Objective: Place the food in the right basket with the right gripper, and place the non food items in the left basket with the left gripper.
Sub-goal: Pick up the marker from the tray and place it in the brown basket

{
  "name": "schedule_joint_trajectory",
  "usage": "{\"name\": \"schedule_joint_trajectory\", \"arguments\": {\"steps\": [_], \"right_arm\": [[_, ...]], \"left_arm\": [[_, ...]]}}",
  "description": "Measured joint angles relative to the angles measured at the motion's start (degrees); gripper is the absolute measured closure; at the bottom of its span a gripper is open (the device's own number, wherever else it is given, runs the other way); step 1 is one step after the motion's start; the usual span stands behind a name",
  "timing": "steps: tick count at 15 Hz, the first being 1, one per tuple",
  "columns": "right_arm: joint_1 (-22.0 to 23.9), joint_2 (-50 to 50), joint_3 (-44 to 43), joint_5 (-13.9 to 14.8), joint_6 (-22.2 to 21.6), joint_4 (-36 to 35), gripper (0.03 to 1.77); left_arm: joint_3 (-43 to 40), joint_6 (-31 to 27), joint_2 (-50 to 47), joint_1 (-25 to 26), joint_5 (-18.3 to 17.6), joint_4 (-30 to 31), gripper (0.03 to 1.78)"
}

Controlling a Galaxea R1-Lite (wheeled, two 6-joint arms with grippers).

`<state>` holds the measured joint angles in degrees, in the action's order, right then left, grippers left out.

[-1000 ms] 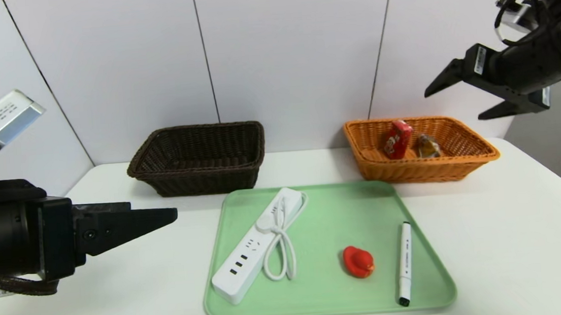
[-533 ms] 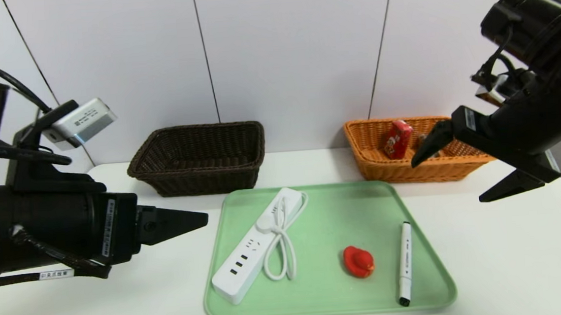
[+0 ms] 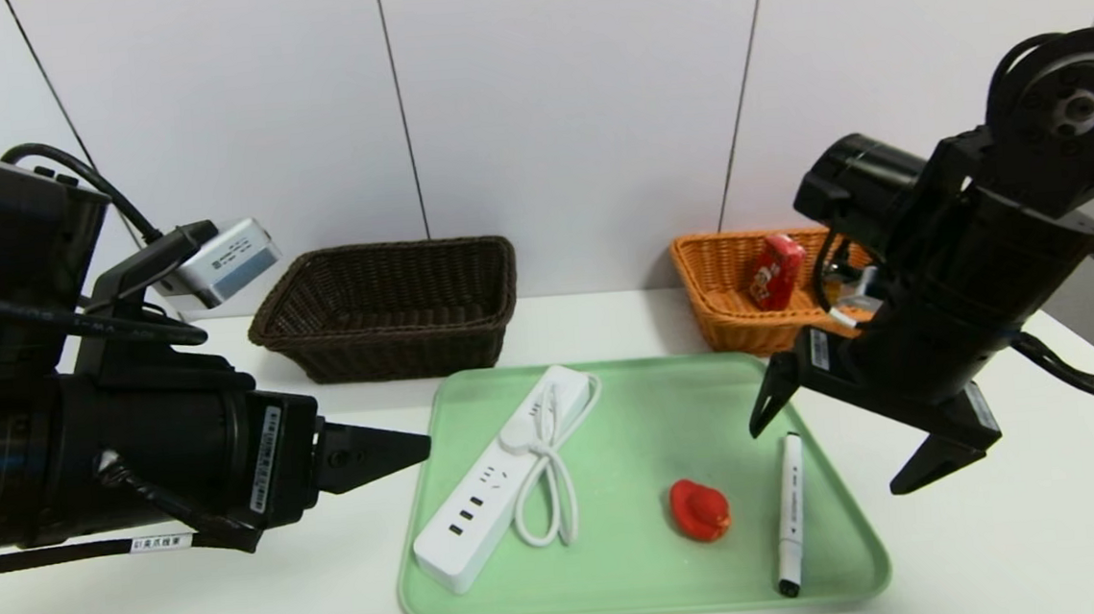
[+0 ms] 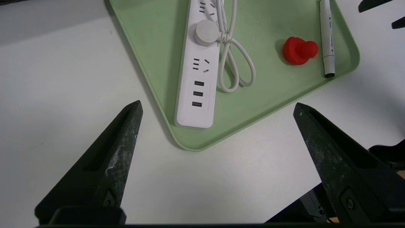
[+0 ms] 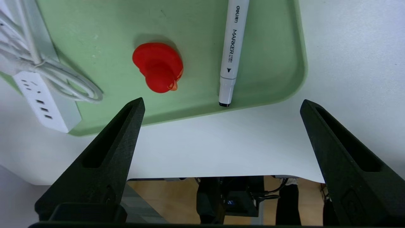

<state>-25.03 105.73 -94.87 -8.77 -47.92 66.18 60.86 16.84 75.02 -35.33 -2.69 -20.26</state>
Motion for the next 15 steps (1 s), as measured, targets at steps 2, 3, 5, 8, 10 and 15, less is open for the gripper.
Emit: {"name": "schedule_joint_trajectory", "arguments": {"steps": [2, 3, 5, 8, 10, 15], "right_arm": [[-0.4, 2.8, 0.1, 0.0, -0.7, -0.1, 0.11], [-0.4, 4.1, 0.0, 0.1, -1.2, -0.2, 0.11], [-0.5, 6.7, -0.2, 0.2, -1.6, -1.0, 0.1], [-0.4, 10.4, -0.4, 1.0, -2.5, -2.2, 0.1], [-0.4, 12.3, -0.7, 1.1, -2.6, -2.2, 0.1], [-0.1, 14.8, -1.0, 1.2, -2.6, -3.4, 0.1]], "left_arm": [[-0.2, 0.0, -0.2, 0.0, 0.0, -0.1, 0.12], [-0.3, 0.1, -0.4, 0.0, 0.0, -0.1, 0.12], [-0.9, 0.1, -1.0, 0.0, -0.1, -0.1, 0.12], [-2.0, 0.1, -2.0, 0.0, -0.1, -0.2, 0.12], [-2.4, 0.2, -2.5, 0.0, -0.1, -0.2, 0.12], [-2.7, 0.2, -3.0, 0.1, -0.1, 0.0, 0.12]]}}
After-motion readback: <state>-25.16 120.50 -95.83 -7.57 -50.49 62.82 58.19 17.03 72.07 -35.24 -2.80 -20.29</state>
